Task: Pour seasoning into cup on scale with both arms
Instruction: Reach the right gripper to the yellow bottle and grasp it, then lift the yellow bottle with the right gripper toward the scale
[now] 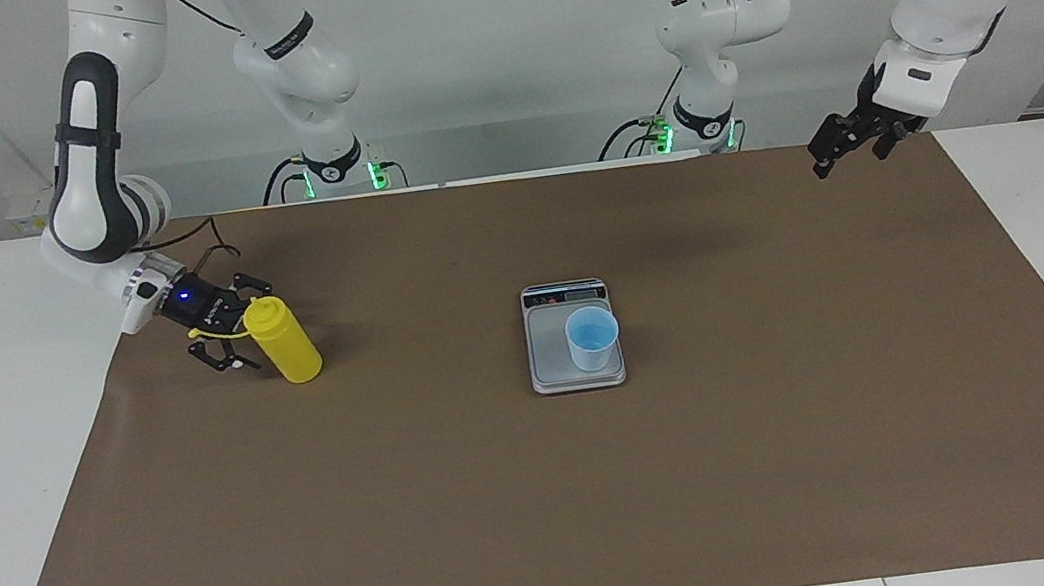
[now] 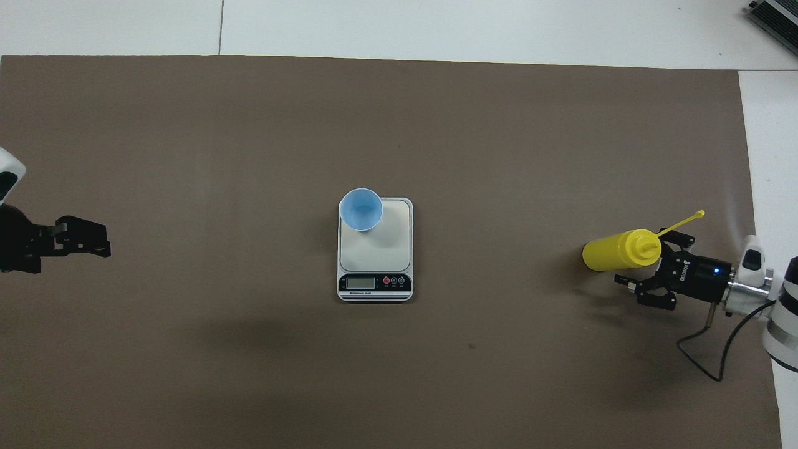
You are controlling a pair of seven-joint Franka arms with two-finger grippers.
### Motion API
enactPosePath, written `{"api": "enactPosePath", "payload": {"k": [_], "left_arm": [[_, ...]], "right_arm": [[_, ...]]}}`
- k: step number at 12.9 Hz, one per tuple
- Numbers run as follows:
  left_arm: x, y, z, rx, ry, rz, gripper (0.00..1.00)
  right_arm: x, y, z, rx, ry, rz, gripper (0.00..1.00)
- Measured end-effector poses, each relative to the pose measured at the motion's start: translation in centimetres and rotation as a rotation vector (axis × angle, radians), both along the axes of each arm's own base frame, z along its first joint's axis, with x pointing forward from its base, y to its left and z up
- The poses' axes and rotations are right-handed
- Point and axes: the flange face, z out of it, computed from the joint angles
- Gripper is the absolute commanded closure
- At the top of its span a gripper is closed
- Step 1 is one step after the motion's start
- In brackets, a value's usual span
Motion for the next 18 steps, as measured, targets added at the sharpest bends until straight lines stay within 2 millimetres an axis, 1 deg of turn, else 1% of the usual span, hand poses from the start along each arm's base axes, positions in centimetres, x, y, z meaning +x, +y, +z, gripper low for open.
{"api": "enactPosePath", "payload": {"k": [1, 2, 3, 6, 11, 13, 14, 16, 17, 18], "left_arm": [[0.0, 0.9, 0.0, -0.001, 0.000, 0.018, 0.00], [0.0, 1.6, 0.0, -0.001, 0.000, 0.031, 0.00], [0.0, 1.8, 0.0, -0.001, 0.000, 0.035, 0.00], [0.0, 1.7, 0.0, 0.000, 0.000, 0.033, 0.00], [0.0, 1.7, 0.0, 0.000, -0.003, 0.035, 0.00], [0.1, 2.4, 0.1, -0.001, -0.008, 0.050, 0.00], [0.1, 3.1, 0.1, -0.001, -0.010, 0.064, 0.00], [0.4, 4.5, 0.5, 0.000, -0.044, 0.093, 0.00], [0.7, 4.8, 0.7, 0.001, -0.072, 0.097, 0.00], [0.8, 4.6, 0.8, 0.002, -0.089, 0.094, 0.00]], "right_arm": [[0.1, 0.2, -0.5, 0.015, -0.004, -0.005, 0.00], [0.2, 0.4, -0.5, 0.026, -0.009, -0.010, 0.00], [0.5, 0.7, -0.3, 0.036, -0.015, -0.015, 0.00], [1.3, 1.7, 0.1, 0.055, -0.030, -0.022, 0.00], [1.7, 2.6, 0.2, 0.058, -0.033, -0.006, 0.00], [1.9, 2.7, 0.3, 0.061, -0.036, -0.011, 0.00], [1.9, 2.7, 0.4, 0.063, -0.038, -0.014, 0.04], [2.0, 2.7, 0.5, 0.065, -0.041, -0.017, 0.27], [2.1, 2.7, 0.6, 0.064, -0.043, -0.017, 0.34], [2.2, 2.7, 0.6, 0.064, -0.044, -0.017, 0.41]]}}
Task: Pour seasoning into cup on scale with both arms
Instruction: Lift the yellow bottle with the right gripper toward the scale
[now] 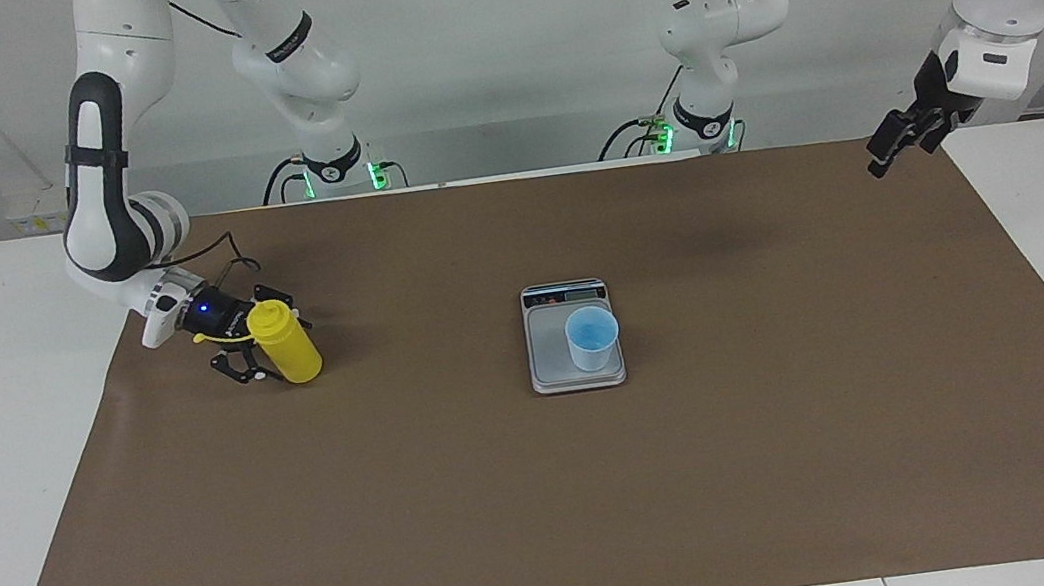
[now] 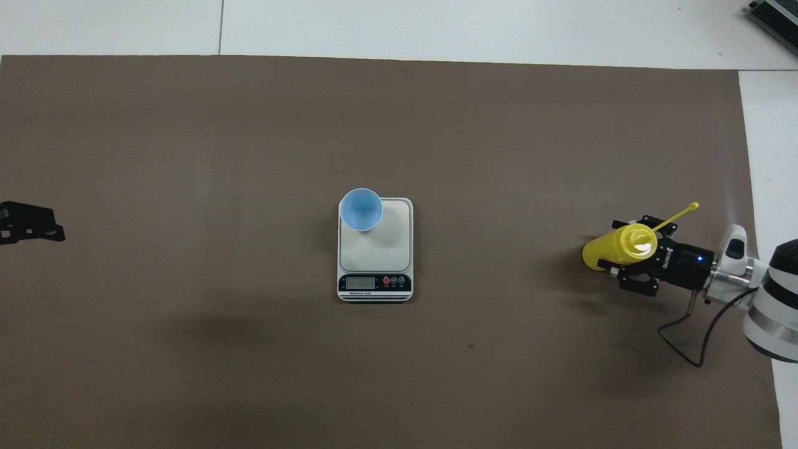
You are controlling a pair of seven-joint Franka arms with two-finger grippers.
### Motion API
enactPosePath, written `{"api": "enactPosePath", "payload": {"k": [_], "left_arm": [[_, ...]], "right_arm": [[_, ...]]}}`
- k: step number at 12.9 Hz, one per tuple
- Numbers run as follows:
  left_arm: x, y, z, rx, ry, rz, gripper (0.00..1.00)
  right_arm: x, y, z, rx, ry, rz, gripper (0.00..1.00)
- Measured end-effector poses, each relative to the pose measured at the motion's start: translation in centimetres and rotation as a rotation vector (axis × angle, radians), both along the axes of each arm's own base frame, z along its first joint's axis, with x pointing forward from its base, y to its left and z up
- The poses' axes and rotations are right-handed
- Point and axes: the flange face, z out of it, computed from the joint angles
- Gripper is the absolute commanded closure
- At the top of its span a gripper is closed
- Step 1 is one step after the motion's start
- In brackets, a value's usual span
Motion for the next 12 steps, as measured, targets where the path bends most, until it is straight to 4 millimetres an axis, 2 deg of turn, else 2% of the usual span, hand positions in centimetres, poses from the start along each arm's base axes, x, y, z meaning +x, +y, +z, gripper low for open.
{"api": "enactPosePath", "payload": {"k": [2, 5, 6, 9, 12], "left_arm": [[0.1, -1.5, 0.0, 0.001, -0.003, -0.028, 0.00], [-0.2, -6.5, -0.2, 0.001, 0.020, -0.124, 0.00], [-0.3, -7.5, -0.2, 0.002, 0.024, -0.141, 0.00], [-0.2, -6.9, -0.2, 0.000, 0.024, -0.131, 0.00], [-0.2, -6.8, -0.2, -0.001, 0.022, -0.219, 0.00]], "right_arm": [[0.1, 0.0, 0.1, 0.001, 0.001, -0.001, 0.52], [0.6, 0.0, 0.5, 0.011, 0.022, -0.016, 0.52], [1.2, 0.2, 1.3, 0.016, 0.032, -0.024, 0.52], [3.6, 2.9, 4.6, 0.010, 0.057, -0.018, 0.52], [5.4, 7.3, 7.3, -0.061, 0.071, -0.003, 0.52]]}}
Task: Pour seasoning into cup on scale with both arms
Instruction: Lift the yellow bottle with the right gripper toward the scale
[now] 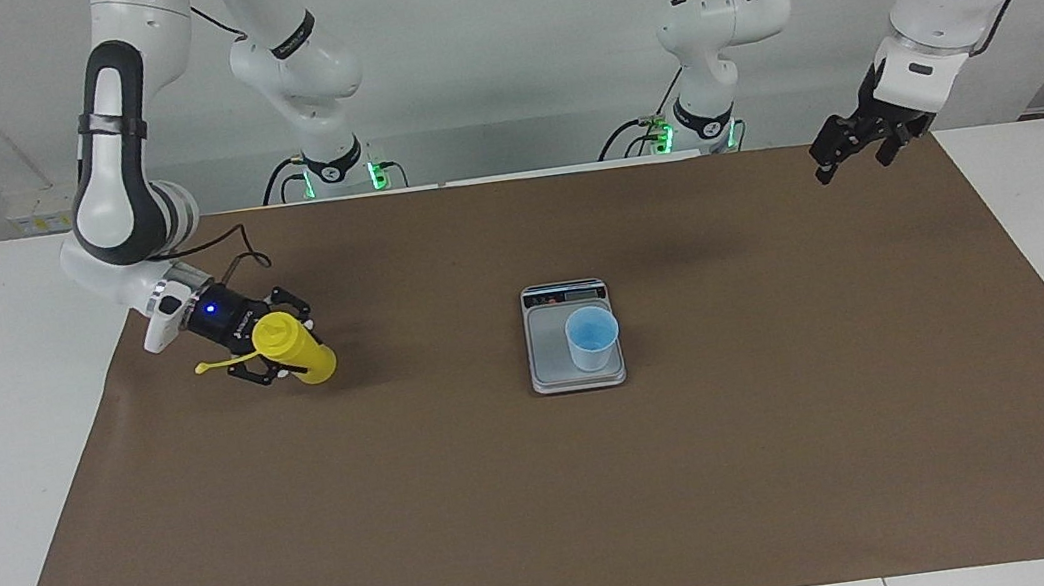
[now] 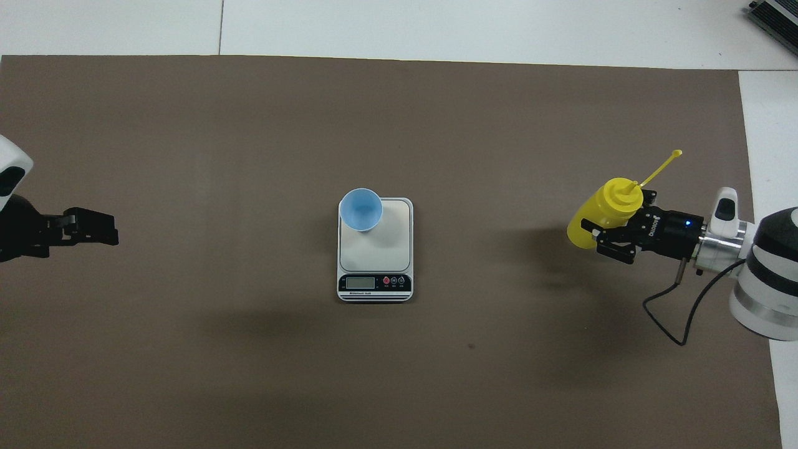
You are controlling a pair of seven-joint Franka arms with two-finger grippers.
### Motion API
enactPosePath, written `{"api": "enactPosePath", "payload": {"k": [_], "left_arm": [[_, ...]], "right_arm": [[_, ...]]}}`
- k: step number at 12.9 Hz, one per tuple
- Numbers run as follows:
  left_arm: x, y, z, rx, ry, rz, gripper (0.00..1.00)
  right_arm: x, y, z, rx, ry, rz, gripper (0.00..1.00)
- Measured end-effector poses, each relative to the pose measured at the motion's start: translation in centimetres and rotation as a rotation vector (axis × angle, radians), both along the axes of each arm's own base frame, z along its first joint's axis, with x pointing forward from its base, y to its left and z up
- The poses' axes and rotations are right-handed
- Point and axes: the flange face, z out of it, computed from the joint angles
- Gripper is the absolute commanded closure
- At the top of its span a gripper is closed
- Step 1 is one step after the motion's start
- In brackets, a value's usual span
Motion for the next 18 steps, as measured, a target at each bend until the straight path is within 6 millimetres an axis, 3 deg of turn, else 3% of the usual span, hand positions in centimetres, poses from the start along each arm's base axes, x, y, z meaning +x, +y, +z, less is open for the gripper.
{"api": "enactPosePath", "payload": {"k": [4, 9, 15, 18], "left_arm": [[0.0, 0.3, 0.0, -0.007, -0.007, -0.266, 0.00], [0.4, 0.5, 0.3, -0.004, -0.038, -0.177, 0.00], [0.4, 0.5, 0.3, -0.004, -0.039, -0.158, 0.00], [0.4, 0.5, 0.3, -0.004, -0.039, -0.155, 0.00]], "right_arm": [[2.4, 7.3, 4.0, -0.140, 0.045, 0.035, 0.52], [3.2, 17.4, 6.6, -0.348, 0.072, 0.066, 0.52], [3.5, 26.2, 9.7, -0.668, 0.081, 0.102, 0.51], [3.7, 28.8, 9.7, -0.777, 0.069, 0.163, 0.51]]}}
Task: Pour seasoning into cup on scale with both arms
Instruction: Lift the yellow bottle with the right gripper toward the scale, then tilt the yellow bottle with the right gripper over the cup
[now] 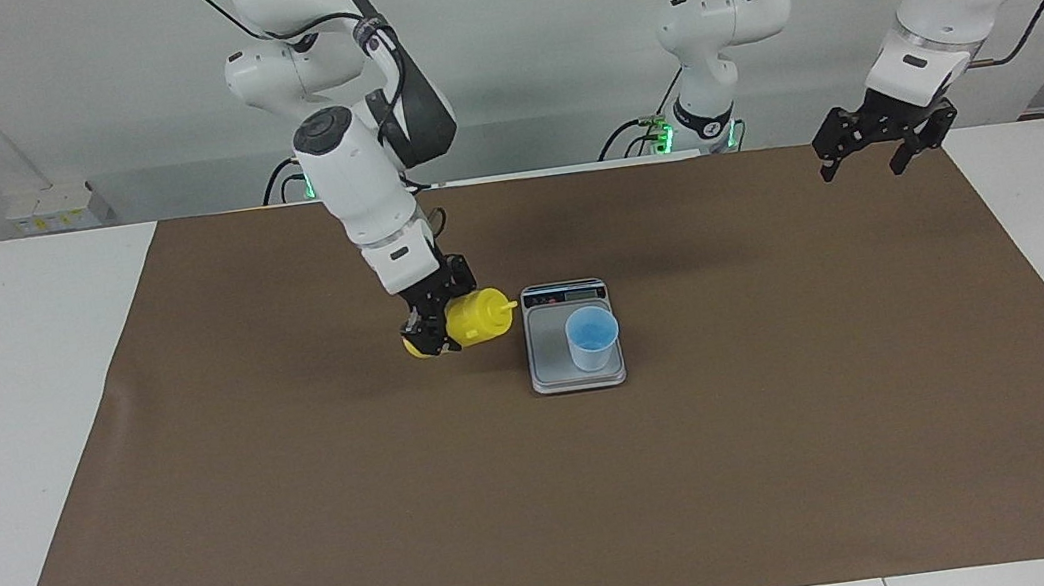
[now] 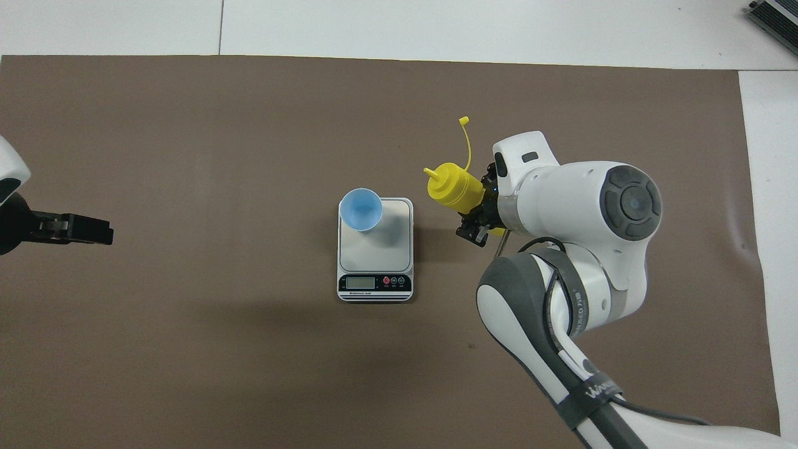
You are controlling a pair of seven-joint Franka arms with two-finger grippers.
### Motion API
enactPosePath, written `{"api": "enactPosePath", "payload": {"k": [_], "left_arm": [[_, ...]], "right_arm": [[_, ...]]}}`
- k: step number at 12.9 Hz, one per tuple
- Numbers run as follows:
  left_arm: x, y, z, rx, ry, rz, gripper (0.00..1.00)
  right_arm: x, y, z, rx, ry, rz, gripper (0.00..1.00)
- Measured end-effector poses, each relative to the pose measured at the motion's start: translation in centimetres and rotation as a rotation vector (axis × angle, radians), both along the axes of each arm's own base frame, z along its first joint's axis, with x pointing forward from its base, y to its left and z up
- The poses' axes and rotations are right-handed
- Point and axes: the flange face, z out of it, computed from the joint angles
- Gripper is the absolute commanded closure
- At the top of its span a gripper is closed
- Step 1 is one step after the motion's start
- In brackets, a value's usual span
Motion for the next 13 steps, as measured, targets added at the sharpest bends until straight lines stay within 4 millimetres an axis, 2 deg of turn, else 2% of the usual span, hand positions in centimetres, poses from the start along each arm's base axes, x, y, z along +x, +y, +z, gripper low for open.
{"api": "enactPosePath", "payload": {"k": [3, 7, 10, 13], "left_arm": [[0.0, 0.0, 0.0, 0.000, 0.000, 0.002, 0.00], [0.0, 0.0, 0.0, 0.000, 0.001, 0.003, 0.00], [0.0, 0.0, 0.0, 0.000, 0.001, 0.003, 0.00], [0.0, 0.0, 0.0, 0.000, 0.001, 0.004, 0.00]], "right_arm": [[0.7, 1.5, 0.1, -0.114, 0.000, 0.053, 0.51], [0.7, 3.7, -1.5, -0.237, -0.018, 0.120, 0.51], [1.3, 5.4, -2.0, -0.345, -0.016, 0.166, 0.51], [1.0, 8.4, -3.5, -0.449, -0.003, 0.210, 0.51]]}}
